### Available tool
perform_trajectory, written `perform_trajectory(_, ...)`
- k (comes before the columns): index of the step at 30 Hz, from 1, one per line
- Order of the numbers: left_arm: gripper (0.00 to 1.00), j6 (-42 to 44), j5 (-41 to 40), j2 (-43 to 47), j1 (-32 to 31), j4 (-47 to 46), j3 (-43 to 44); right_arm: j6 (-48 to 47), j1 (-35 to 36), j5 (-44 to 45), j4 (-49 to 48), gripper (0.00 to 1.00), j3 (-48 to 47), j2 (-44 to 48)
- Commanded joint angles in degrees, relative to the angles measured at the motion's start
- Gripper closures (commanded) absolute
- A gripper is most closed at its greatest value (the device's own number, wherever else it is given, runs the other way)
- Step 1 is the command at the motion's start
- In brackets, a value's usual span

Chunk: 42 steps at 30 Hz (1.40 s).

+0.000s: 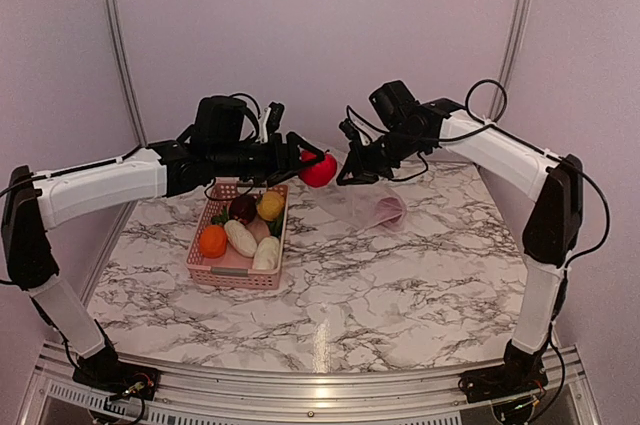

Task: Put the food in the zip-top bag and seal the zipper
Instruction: Place the fake fruit in the zipper food storage bag.

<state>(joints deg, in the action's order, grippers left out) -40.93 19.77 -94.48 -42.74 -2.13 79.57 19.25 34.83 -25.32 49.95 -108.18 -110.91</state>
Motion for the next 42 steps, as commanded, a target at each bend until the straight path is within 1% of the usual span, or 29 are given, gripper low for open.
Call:
perform_trajectory(1, 0.57, 0.4, -3.6, -0.2, -0.1, 0.0, -1.0, 3.3, 0.1, -1.9, -1.3, 1.0, -2.7, 3.7)
perform_trajectory(4, 0.59, -0.7, -7.2, -1.8, -0.3, 1.8, 0.5, 4.3, 0.3, -3.0, -2.0, 1.0, -2.5, 3.9)
perform_trajectory(8, 0.59, -4.6, -14.3, -4.9, -0.4, 8.2, 4.5, 5.0, 1.0, -3.1, -2.6, 1.0, -2.3, 4.0)
perform_trajectory(11, 0.58, -6.3, -15.8, -7.1, -0.6, 9.5, 6.7, 5.9, 1.1, -2.9, -3.5, 1.0, -2.3, 4.9)
perform_trajectory(15, 0.53, -7.4, -17.2, -9.4, -1.1, 11.7, 10.9, 6.5, 1.1, -3.5, -3.7, 1.0, -2.5, 4.9)
perform_trajectory(17, 0.44, -8.1, -17.4, -10.6, -1.2, 12.8, 13.0, 7.0, 1.2, -4.0, -4.2, 1.0, -2.0, 5.0)
perform_trajectory(19, 0.35, -9.1, -16.0, -11.4, -1.2, 11.6, 14.0, 7.5, 1.3, -4.4, -5.0, 1.0, -1.5, 5.2)
perform_trajectory(20, 0.28, -9.3, -15.1, -11.4, -1.2, 9.9, 13.9, 7.8, 1.3, -4.7, -5.5, 1.0, -1.4, 5.3)
perform_trajectory(21, 0.16, -9.7, -14.9, -11.2, -1.3, 8.6, 13.7, 8.1, 1.3, -4.9, -5.7, 1.0, -1.5, 5.4)
perform_trajectory(22, 0.07, -10.2, -14.8, -10.8, -1.3, 7.4, 13.3, 8.2, 1.3, -4.9, -5.9, 1.0, -1.5, 5.4)
perform_trajectory(23, 0.02, -10.3, -14.6, -10.5, -1.3, 6.4, 13.3, 8.4, 1.2, -4.7, -6.1, 1.0, -1.6, 5.5)
perform_trajectory(28, 0.01, -10.2, -12.7, -8.7, -1.2, 4.4, 14.3, 8.7, -0.2, -4.0, -7.8, 1.0, 0.4, 6.5)
perform_trajectory(34, 0.01, -10.9, -6.7, -6.6, -1.3, -4.9, 13.8, 9.0, -2.5, -5.1, -8.5, 1.0, 1.1, 7.0)
perform_trajectory(37, 0.01, -9.7, -6.9, -5.5, -1.4, -4.6, 13.8, 8.9, -3.1, -5.8, -8.4, 1.0, 0.9, 6.9)
perform_trajectory(42, 0.01, -7.5, -8.6, -4.9, -1.4, -0.4, 13.9, 9.0, -3.3, -6.3, -8.7, 1.0, 0.6, 6.6)
